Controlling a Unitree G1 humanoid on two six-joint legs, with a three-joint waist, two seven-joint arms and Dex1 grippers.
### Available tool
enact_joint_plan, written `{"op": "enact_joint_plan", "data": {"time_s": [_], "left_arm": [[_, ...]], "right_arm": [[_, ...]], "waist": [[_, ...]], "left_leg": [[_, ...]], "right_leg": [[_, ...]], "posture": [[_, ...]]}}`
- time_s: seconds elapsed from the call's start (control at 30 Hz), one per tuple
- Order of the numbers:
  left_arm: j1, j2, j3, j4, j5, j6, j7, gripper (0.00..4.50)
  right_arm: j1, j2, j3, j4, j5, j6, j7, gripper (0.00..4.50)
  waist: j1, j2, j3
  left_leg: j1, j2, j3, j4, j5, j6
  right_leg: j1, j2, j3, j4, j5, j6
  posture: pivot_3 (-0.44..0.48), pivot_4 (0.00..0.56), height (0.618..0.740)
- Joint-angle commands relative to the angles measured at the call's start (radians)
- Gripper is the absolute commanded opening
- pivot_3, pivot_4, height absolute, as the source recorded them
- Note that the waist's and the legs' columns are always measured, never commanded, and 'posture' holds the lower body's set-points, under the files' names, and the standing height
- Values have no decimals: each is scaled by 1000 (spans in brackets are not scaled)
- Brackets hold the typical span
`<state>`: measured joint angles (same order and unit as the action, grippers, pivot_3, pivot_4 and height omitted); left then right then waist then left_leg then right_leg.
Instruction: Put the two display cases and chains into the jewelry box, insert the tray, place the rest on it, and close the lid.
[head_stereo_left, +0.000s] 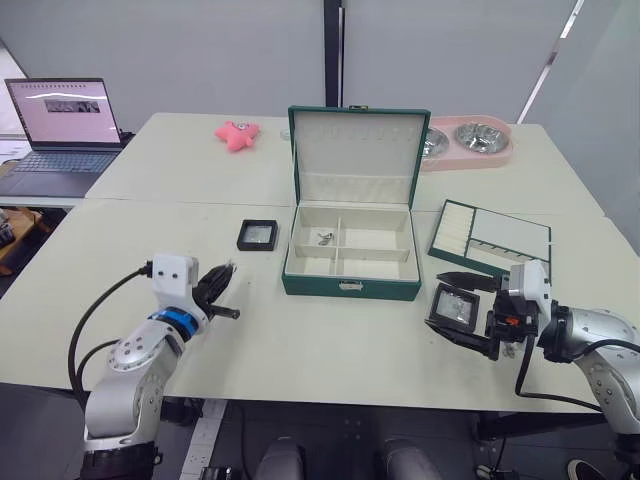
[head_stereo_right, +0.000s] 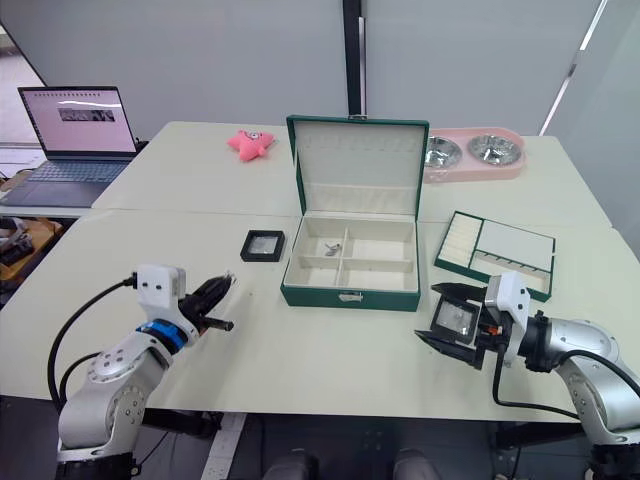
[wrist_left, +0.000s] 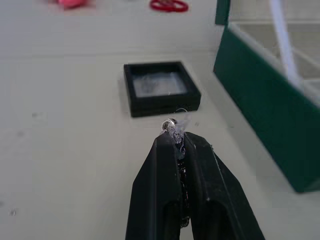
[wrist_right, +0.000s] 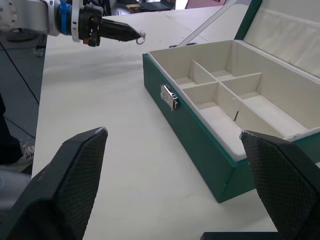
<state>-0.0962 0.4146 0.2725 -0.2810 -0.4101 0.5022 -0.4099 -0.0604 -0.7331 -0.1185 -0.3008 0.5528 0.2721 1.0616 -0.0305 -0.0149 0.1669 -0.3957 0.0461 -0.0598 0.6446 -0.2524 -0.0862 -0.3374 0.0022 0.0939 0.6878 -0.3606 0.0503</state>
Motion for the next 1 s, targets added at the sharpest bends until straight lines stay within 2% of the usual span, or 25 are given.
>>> {"op": "enact_joint_plan", "data": {"time_s": [0.03, 0.33, 1.0], "left_arm": [[-49, 19, 0, -85, -53, 36, -12, 16], [-154, 1, -86, -138, -86, 113, -8, 16], [-311, -88, -258, 62, -5, 46, -45, 16]], "right_arm": [[-3, 7, -29, -37, 21, 0, -16, 4500], [2, 16, -80, -51, 43, 14, -72, 4500], [95, 58, -141, -147, 41, 30, -204, 4500]], "waist": [[0, 0, 0], [0, -1, 0], [-1, -1, 0]], "left_leg": [[0, 0, 0, 0, 0, 0], [-1, 0, -1, 0, 0, 0], [-2, -1, -1, 0, 0, 0]], "right_leg": [[0, 0, 0, 0, 0, 0], [0, 0, 0, 0, 0, 0], [0, 1, 0, -1, 0, 0]], "posture": [[0, 150, 740], [0, 150, 740], [0, 150, 740]]}}
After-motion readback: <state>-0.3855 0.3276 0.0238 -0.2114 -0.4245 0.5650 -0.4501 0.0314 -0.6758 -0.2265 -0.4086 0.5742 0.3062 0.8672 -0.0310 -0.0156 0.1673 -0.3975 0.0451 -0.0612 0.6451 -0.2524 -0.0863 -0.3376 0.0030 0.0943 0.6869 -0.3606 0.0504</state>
